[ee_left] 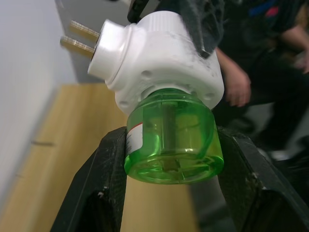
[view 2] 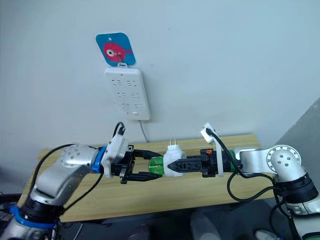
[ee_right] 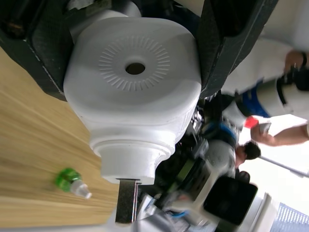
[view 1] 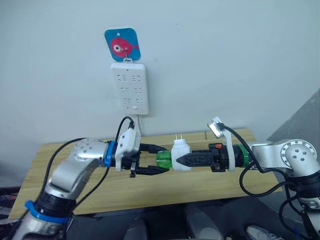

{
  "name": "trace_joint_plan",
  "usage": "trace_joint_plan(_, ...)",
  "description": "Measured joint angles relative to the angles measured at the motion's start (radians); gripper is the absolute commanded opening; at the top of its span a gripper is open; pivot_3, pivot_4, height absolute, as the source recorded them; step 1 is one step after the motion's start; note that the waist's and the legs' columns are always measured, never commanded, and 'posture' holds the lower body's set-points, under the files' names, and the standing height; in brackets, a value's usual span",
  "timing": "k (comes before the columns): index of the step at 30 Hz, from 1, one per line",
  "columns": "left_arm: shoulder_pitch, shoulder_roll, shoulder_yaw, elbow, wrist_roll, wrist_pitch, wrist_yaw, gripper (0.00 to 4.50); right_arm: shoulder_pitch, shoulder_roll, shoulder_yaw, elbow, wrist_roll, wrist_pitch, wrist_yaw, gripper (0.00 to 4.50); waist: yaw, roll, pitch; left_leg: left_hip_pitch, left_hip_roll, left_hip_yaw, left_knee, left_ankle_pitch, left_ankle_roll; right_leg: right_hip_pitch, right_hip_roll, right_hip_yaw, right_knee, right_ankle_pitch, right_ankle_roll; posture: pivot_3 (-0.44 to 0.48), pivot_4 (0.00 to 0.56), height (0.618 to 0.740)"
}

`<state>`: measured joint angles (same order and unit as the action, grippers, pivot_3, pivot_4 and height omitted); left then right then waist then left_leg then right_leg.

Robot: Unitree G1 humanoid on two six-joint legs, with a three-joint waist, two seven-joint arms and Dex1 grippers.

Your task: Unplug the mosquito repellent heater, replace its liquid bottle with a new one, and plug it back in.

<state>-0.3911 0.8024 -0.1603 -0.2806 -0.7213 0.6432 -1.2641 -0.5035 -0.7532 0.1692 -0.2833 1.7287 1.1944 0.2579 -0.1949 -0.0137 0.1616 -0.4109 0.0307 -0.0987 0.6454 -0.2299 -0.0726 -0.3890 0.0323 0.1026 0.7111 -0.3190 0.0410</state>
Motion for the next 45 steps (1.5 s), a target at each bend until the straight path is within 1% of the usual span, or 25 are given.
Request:
trace_joint_plan(2,-0.051,0.018,-0.003,0.020,-0.058,0.129,-0.023,2.24,0.000,0.000,-0.002,-0.024,-0.050,-0.001,0.059,3.01,0.000,0.000,0.000,0.000,0.000,0.000,-0.001,0.000,0.000,0.000,0.000,-0.001,0.000,-0.001,-0.001,-0.207,0.121,0.710)
trace_joint_plan(6,-0.101,0.010,-0.010,0.055,-0.079,0.196,-0.043,2.24,0.000,0.003,-0.018,-0.032,-0.097,-0.007,0.113,3.01,0.000,0.000,0.000,-0.001,0.000,-0.001,-0.002,0.000,0.000,-0.001,0.000,-0.002,0.000,-0.002,-0.002,-0.210,0.118,0.710)
trace_joint_plan(8,-0.106,0.003,-0.010,0.062,-0.079,0.192,-0.057,3.00,0.002,0.007,-0.028,-0.035,-0.101,-0.008,0.115,3.01,-0.001,0.000,0.000,-0.001,0.000,-0.001,-0.002,0.000,0.000,-0.001,0.000,-0.002,0.000,-0.002,-0.002,-0.209,0.117,0.710)
trace_joint_plan(9,-0.105,0.003,-0.010,0.069,-0.071,0.184,-0.059,3.27,0.004,0.008,-0.030,-0.036,-0.101,-0.007,0.117,3.01,-0.001,0.000,0.000,-0.001,0.000,-0.001,-0.002,0.000,0.000,-0.001,0.000,-0.002,0.000,-0.002,-0.002,-0.206,0.117,0.710)
trace_joint_plan(12,-0.061,-0.001,0.002,0.068,-0.010,0.072,-0.069,4.25,0.021,0.012,-0.030,-0.038,-0.098,-0.001,0.113,3.01,0.000,0.000,0.000,-0.001,0.000,-0.001,-0.002,0.000,0.000,-0.001,0.000,-0.001,0.000,-0.002,-0.002,-0.206,0.118,0.710)
trace_joint_plan(13,-0.040,-0.009,0.009,0.063,0.017,0.025,-0.063,4.49,0.025,0.012,-0.030,-0.038,-0.096,0.000,0.111,3.01,0.001,0.000,0.000,-0.002,0.000,-0.001,-0.002,0.000,0.000,-0.001,0.000,-0.001,0.000,-0.002,-0.002,-0.206,0.118,0.710)
trace_joint_plan(16,0.027,-0.050,0.042,0.053,0.105,-0.185,-0.056,4.50,0.038,0.011,-0.040,-0.035,-0.080,-0.001,0.094,3.01,0.003,0.000,0.000,-0.002,0.000,-0.001,-0.001,0.000,0.000,-0.001,0.000,-0.001,-0.001,-0.002,-0.002,-0.206,0.119,0.710)
trace_joint_plan(20,0.128,-0.106,0.091,0.051,0.247,-0.485,-0.002,4.50,0.058,-0.004,-0.072,-0.015,-0.037,-0.004,0.066,3.01,0.005,0.000,0.000,-0.002,0.000,0.000,-0.001,0.000,0.000,-0.001,0.000,0.000,-0.001,-0.002,-0.002,-0.206,0.119,0.710)
trace_joint_plan(24,0.252,-0.158,0.124,0.052,0.339,-0.732,0.037,4.50,0.085,-0.014,-0.078,-0.006,0.006,-0.003,0.040,3.01,0.005,0.000,0.000,-0.002,0.001,0.000,-0.001,0.000,0.000,-0.001,0.000,0.000,-0.001,-0.002,-0.002,-0.209,0.118,0.710)
trace_joint_plan(28,0.270,-0.218,0.124,0.055,0.400,-0.880,0.083,4.50,0.089,-0.014,-0.079,0.004,0.024,-0.009,0.015,3.01,0.008,0.000,0.000,-0.003,0.000,0.000,0.001,0.000,0.000,0.000,-0.001,0.000,-0.001,-0.002,-0.002,-0.206,0.117,0.710)
trace_joint_plan(33,0.220,-0.284,0.086,0.091,0.455,-1.008,0.125,4.50,0.089,-0.010,-0.080,0.004,0.024,-0.016,-0.004,3.01,0.008,0.000,0.000,-0.002,0.000,0.000,0.001,0.000,0.000,0.000,-0.001,0.000,0.000,-0.002,-0.001,-0.206,0.117,0.710)
trace_joint_plan(36,0.205,-0.289,0.065,0.128,0.481,-1.062,0.137,4.50,0.089,-0.007,-0.080,0.004,0.024,-0.016,-0.015,3.01,0.002,0.000,0.000,-0.002,0.000,0.000,0.000,0.000,0.000,-0.001,0.000,0.000,0.000,-0.002,-0.001,-0.206,0.117,0.710)
trace_joint_plan(38,0.205,-0.286,0.053,0.135,0.484,-1.068,0.136,4.50,0.089,-0.002,-0.079,0.005,0.024,-0.017,-0.020,3.01,0.001,0.000,0.000,-0.002,0.000,-0.001,0.000,0.000,0.000,-0.001,0.000,0.000,0.000,-0.002,-0.001,-0.215,0.118,0.710)
trace_joint_plan(41,0.204,-0.276,0.037,0.137,0.480,-1.064,0.133,3.93,0.089,0.013,-0.079,0.005,0.024,-0.019,-0.023,3.01,0.001,0.000,0.000,-0.003,0.000,-0.001,0.000,0.000,0.000,-0.001,0.000,0.000,0.000,-0.002,-0.001,-0.214,0.119,0.710)
trace_joint_plan(45,0.201,-0.254,0.027,0.133,0.457,-1.023,0.122,2.66,0.089,0.017,-0.079,0.005,0.024,-0.019,-0.027,3.01,0.001,0.000,0.000,-0.002,0.000,-0.001,0.000,0.000,0.000,0.000,0.000,0.000,0.000,-0.002,-0.001,-0.211,0.120,0.710)
